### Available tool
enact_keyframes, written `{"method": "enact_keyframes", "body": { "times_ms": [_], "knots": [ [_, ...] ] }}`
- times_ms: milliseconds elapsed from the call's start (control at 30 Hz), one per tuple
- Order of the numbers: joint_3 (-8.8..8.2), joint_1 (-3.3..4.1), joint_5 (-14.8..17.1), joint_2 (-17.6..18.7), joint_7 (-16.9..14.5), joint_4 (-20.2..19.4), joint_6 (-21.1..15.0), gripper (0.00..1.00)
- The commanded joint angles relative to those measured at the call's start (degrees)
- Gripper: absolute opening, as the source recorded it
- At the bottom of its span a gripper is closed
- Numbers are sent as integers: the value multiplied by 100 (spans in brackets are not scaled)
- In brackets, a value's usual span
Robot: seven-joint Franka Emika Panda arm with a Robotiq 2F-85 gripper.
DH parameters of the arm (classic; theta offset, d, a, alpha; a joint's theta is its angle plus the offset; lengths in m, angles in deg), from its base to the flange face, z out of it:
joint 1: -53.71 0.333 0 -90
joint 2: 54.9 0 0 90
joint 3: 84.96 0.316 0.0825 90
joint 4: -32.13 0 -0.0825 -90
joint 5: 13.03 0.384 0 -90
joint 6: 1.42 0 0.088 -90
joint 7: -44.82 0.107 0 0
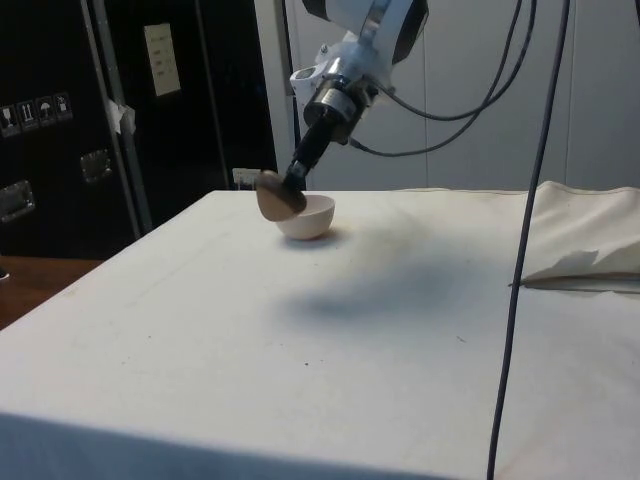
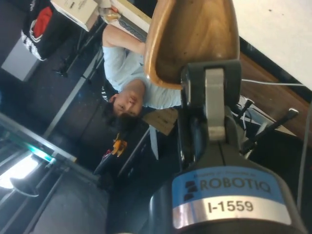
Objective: Pour the coffee beans from the cup into the bowl.
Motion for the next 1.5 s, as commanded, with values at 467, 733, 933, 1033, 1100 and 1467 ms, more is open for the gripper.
{"method": "enact_keyframes", "body": {
  "times_ms": [467, 733, 933, 1033, 1100, 1467],
  "knots": [
    [17, 34, -481, -74, -332, -29, -86, 0],
    [34, 34, -688, -86, -493, -29, -92, 0],
    [40, 34, -854, -92, -619, -29, -97, 0],
    [52, 40, -922, -86, -682, -29, -115, 0],
    [57, 46, -1003, -86, -716, -29, -126, 0],
    [132, 0, -1232, -52, -825, 6, -74, 0]
  ]
}}
